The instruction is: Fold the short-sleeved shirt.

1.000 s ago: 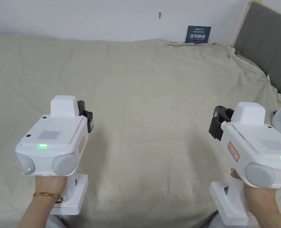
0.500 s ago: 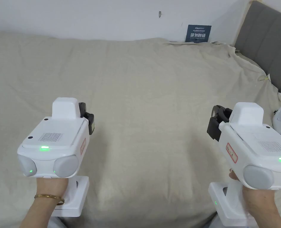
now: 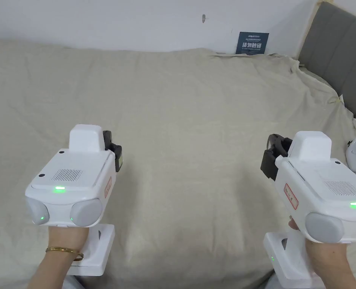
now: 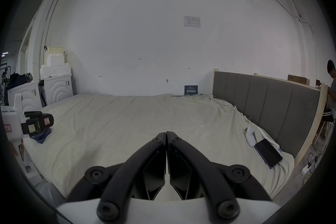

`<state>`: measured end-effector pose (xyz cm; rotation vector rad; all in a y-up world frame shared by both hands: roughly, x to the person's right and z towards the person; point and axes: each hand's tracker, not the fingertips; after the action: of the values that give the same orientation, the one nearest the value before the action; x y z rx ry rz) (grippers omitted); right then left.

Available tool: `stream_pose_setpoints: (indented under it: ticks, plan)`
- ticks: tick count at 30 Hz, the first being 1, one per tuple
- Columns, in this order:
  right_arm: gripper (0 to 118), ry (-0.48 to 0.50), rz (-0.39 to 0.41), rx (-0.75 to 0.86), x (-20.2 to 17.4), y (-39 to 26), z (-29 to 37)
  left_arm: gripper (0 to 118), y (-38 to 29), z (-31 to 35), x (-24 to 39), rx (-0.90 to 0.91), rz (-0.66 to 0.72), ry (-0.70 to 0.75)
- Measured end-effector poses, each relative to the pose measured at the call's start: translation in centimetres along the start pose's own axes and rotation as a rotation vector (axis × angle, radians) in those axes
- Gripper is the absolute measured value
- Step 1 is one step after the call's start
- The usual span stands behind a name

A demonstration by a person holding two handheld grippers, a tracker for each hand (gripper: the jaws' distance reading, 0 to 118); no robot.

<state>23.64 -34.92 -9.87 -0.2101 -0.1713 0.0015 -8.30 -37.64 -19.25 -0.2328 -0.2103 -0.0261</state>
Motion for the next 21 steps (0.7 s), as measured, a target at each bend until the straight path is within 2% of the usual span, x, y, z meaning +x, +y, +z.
stream_pose_setpoints:
  ticks: [21]
  plan:
    - [0, -0.004, 0.003, 0.005, 0.04, 0.18, 0.01, 0, 0.14, 0.11, 0.27, 0.003, -0.011, -0.002]
